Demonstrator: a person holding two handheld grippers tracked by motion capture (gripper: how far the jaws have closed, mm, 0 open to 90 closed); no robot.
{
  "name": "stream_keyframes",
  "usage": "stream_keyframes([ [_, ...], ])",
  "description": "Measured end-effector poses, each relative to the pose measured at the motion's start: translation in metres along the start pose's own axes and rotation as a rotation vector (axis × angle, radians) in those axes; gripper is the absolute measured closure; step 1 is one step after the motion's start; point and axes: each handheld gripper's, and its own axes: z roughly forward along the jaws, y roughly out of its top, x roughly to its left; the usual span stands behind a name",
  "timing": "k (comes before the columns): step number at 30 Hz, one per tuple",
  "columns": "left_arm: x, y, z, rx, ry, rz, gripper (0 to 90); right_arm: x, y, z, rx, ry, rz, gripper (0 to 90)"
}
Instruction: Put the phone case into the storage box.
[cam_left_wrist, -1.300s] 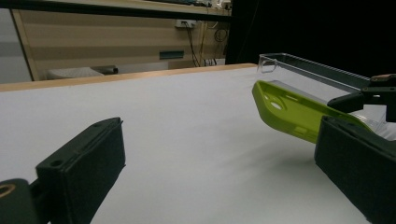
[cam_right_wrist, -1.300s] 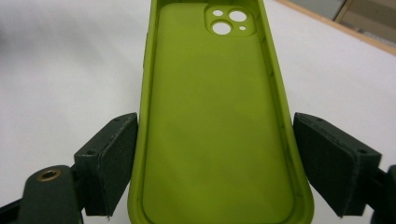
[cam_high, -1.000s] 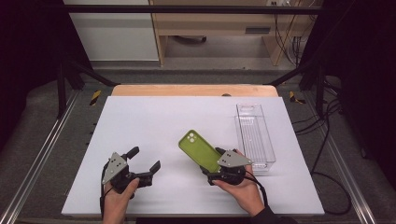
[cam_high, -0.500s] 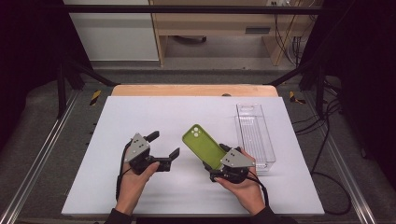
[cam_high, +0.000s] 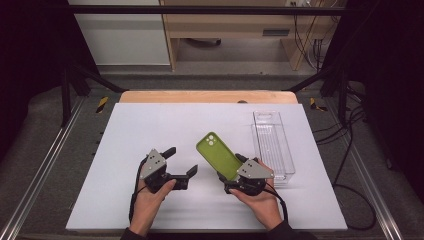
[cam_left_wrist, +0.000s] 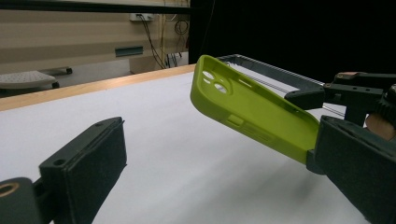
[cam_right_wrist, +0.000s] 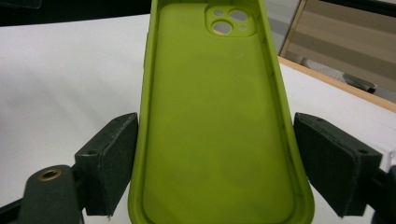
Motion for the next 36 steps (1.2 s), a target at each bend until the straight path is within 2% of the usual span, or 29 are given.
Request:
stream_keyframes([
  [9,-0.004,0.007,-0.003,-0.017,0.000,0.003,1.8,0.004,0.001,0.000,-0.032,0.017,0.010,17.0],
  [12,-0.004,0.009,-0.004,-0.029,-0.003,-0.014,1.8,0.007,0.002,0.001,-0.038,0.020,0.006,17.1],
  [20,-0.004,0.013,-0.005,-0.019,0.002,-0.017,1.8,0.012,0.003,0.003,-0.050,0.025,0.000,17.1],
  [26,-0.006,0.023,0.000,-0.015,0.001,-0.017,1.4,0.011,0.004,0.000,-0.069,0.023,0.011,17.1],
  [31,-0.011,0.036,0.008,0.011,-0.009,-0.005,1.3,0.011,0.007,-0.004,-0.097,0.017,0.008,17.1],
  [36,-0.012,0.039,0.015,0.022,-0.012,-0.029,4.0,0.009,0.008,-0.008,-0.116,0.008,0.017,17.0],
])
